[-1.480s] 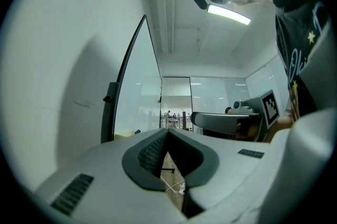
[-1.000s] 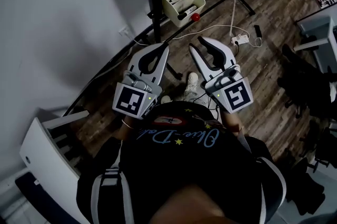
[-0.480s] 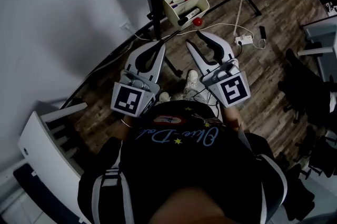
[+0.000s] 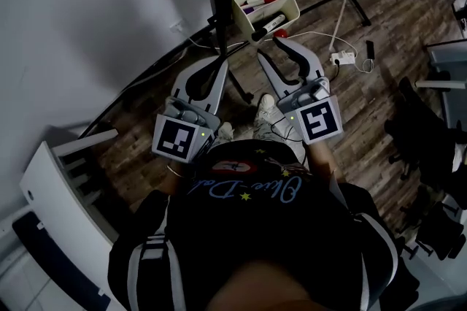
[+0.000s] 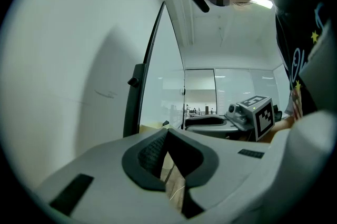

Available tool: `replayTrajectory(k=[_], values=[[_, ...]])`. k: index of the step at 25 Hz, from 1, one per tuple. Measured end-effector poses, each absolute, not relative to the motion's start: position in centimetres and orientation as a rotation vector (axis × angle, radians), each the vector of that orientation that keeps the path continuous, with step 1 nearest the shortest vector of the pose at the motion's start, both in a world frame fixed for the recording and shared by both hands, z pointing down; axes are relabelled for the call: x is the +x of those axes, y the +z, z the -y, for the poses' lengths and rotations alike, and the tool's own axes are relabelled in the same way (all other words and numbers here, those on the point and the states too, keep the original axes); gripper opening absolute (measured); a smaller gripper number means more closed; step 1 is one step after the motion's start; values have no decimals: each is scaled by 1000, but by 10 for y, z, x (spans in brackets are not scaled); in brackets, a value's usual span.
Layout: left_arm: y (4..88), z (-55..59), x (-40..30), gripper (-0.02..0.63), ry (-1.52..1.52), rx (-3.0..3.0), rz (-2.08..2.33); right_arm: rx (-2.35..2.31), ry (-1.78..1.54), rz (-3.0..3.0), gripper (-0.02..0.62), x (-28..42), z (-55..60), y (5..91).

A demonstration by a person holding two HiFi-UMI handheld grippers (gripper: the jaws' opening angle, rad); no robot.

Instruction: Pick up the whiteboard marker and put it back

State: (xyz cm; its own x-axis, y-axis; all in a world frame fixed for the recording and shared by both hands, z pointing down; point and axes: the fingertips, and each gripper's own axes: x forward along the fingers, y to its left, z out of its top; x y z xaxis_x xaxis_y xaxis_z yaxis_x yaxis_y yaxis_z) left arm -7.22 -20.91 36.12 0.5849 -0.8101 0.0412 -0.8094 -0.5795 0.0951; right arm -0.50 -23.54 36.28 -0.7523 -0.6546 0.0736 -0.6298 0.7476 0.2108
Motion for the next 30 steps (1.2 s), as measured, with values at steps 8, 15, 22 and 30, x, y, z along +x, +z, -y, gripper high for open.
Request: replayTrajectory(k=[8,15,22,30], values=[[366,216,-76,-2,8,2673,1422,984,-294,2776,132,-12,248,373],[366,221,-75,-2,13,2670,1428,962,-316,2753,138,-18,254,382],[367,221,-79,-2,21,2653,1449,929,-521,2655,140,-26,260,384],[367,219,-83,-2,20,2641,1472,923,-529,2655,140,-31,266,386]])
